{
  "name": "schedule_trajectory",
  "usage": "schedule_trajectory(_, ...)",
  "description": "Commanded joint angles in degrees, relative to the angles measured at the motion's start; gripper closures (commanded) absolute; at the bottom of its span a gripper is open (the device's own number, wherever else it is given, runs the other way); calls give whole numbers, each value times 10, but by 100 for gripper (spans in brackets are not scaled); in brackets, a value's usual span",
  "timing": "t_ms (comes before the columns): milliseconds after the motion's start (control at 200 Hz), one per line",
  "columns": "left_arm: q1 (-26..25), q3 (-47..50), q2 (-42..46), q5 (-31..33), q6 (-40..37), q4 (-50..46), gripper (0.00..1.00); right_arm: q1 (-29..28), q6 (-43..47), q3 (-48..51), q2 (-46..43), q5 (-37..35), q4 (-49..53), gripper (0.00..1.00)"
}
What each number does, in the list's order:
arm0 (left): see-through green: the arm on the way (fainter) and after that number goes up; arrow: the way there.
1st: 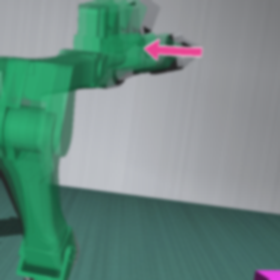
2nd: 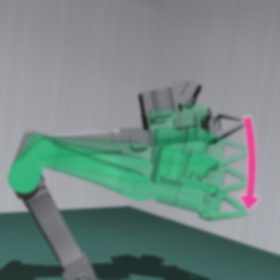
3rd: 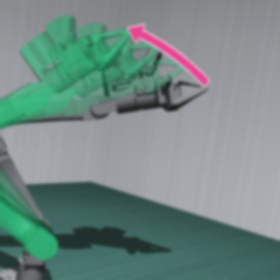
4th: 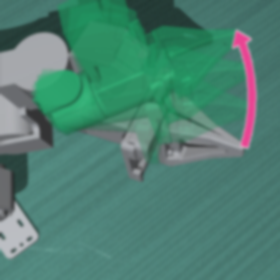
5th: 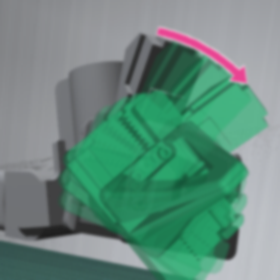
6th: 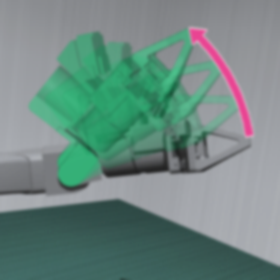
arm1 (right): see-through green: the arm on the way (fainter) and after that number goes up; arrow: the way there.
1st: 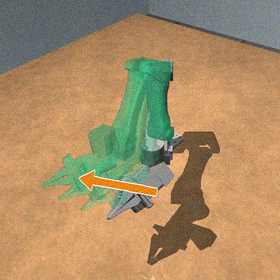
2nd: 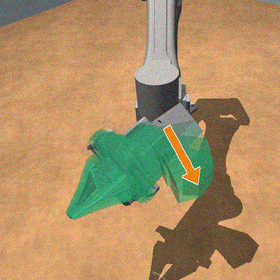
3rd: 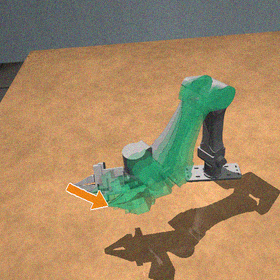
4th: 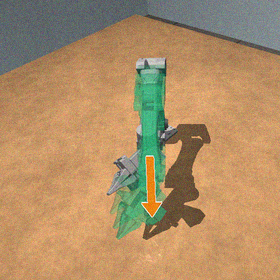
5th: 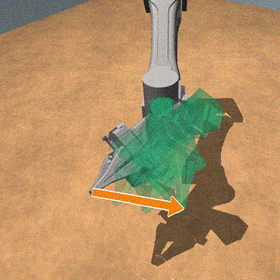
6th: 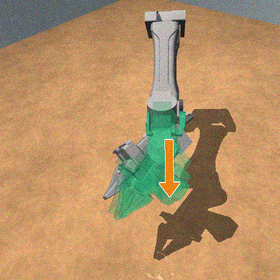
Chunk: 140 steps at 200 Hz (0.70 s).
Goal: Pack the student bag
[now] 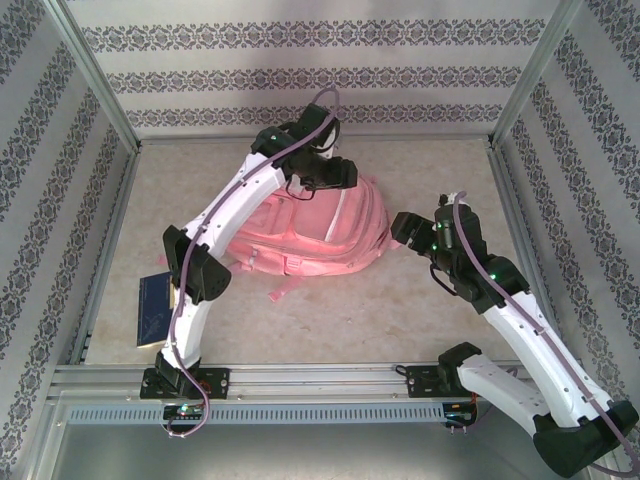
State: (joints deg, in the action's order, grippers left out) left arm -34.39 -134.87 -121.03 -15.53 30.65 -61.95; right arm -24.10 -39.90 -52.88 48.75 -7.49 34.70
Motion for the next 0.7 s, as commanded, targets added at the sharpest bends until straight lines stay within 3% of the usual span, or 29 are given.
schedule_trajectory(0,4,18,79,45,-31,14,38,5,54,-24,-6,18,16,17)
schedule_trajectory(140,12,163,203,153,-22,56,35,4,48,-49,29,77,36,18)
schedule_trajectory(255,64,316,322,233,43,50,27,-1,37,-67,60,115,57,16)
schedule_trajectory(355,145,454,421,252,109,26,15,-10,34,-70,74,130,56,15)
schedule_trajectory(510,319,674,550,207,183,36,4,-31,34,-77,109,165,51,14)
schedule_trajectory(580,335,724,559,253,201,23,0,-41,28,-84,127,173,50,14)
schedule_trajectory(695,378,802,553,234,240,46,0,-58,14,-93,151,187,45,14)
